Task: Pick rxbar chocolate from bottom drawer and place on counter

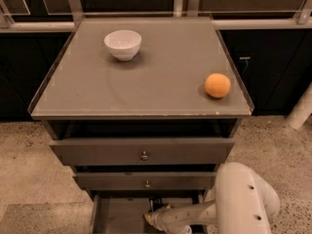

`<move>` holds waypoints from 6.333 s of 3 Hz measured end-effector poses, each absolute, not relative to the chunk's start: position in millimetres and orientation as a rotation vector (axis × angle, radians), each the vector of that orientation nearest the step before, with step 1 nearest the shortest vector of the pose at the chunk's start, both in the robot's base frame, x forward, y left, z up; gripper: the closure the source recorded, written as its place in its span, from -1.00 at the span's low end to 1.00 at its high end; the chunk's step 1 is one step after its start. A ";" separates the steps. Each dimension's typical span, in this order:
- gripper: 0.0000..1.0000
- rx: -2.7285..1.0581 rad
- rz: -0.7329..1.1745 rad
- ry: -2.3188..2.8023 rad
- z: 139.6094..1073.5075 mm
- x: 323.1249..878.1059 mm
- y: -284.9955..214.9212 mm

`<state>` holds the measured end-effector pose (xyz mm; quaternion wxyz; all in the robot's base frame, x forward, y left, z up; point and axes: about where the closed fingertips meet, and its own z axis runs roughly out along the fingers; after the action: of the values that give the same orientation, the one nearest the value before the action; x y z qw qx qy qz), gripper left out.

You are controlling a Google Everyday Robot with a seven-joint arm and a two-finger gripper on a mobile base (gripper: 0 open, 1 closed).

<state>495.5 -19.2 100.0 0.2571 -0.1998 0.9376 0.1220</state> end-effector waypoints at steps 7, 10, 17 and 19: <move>1.00 -0.411 0.447 2.646 254.7 456.3 -176.7; 1.00 -0.381 0.617 2.616 313.6 430.0 -206.6; 1.00 -0.719 0.486 2.552 652.1 490.8 -168.5; 1.00 -0.724 0.470 2.624 644.2 476.1 -166.5</move>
Offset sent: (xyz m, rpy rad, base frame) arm 0.0067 -0.0250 0.0266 0.0148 -0.0400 -0.0634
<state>476.1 -166.5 644.2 0.1887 -0.2573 0.9329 0.1672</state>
